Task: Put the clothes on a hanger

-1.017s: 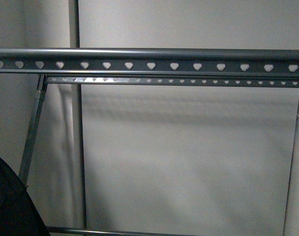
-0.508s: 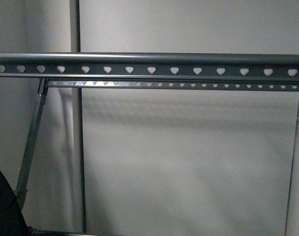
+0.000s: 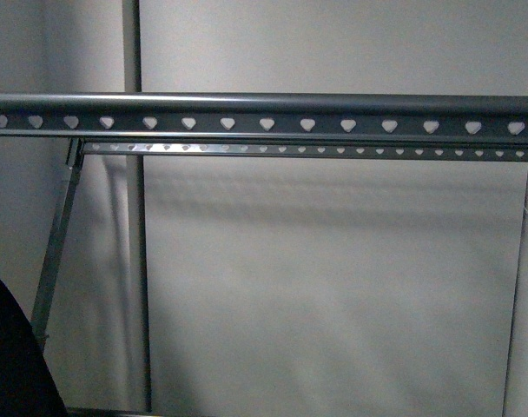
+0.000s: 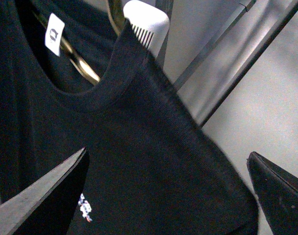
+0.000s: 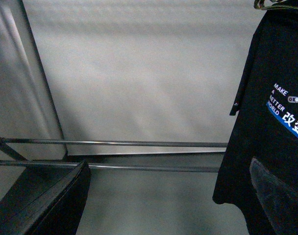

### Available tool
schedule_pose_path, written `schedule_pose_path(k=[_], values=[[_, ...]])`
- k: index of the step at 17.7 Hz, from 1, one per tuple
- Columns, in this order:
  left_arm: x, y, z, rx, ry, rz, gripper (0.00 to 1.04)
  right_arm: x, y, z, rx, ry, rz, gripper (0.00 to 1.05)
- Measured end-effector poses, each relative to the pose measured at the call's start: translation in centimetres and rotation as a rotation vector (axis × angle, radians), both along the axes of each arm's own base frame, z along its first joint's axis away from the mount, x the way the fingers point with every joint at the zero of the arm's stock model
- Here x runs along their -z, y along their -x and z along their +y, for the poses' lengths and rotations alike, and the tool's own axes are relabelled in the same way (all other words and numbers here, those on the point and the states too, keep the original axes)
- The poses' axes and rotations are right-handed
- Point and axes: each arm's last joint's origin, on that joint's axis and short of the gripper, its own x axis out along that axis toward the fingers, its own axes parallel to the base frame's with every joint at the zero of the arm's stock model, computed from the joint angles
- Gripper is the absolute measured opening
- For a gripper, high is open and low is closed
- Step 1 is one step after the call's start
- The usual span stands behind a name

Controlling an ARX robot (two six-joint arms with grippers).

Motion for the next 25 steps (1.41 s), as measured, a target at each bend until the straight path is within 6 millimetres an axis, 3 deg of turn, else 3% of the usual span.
schedule_pose_path(k=[7,9,14,15,18,25], values=[[0.7,-3.4,1.3,-0.048,0.01,0.072,0.98,0.0,0.0,0.0,0.0,0.0,0.0,0.97],[0.8,-4.1,1.6,-0.055,0.01,0.075,0.85,0.0,0.0,0.0,0.0,0.0,0.0,0.97],[1.4,-4.6,1.8,-0.041,0.031,0.114,0.32,0.0,0.0,0.0,0.0,0.0,0.0,0.97],[1.9,-4.1,1.8,-0.041,0.046,0.124,0.19,0.0,0.0,0.0,0.0,0.0,0.0,0.97],[2.6,-2.3,1.8,-0.019,0.071,0.127,0.04,0.0,0.0,0.0,0.0,0.0,0.0,0.97],[1.8,5.4,-1.3,0.259,0.026,0.075,0.04,0.0,0.0,0.0,0.0,0.0,0.0,0.97]])
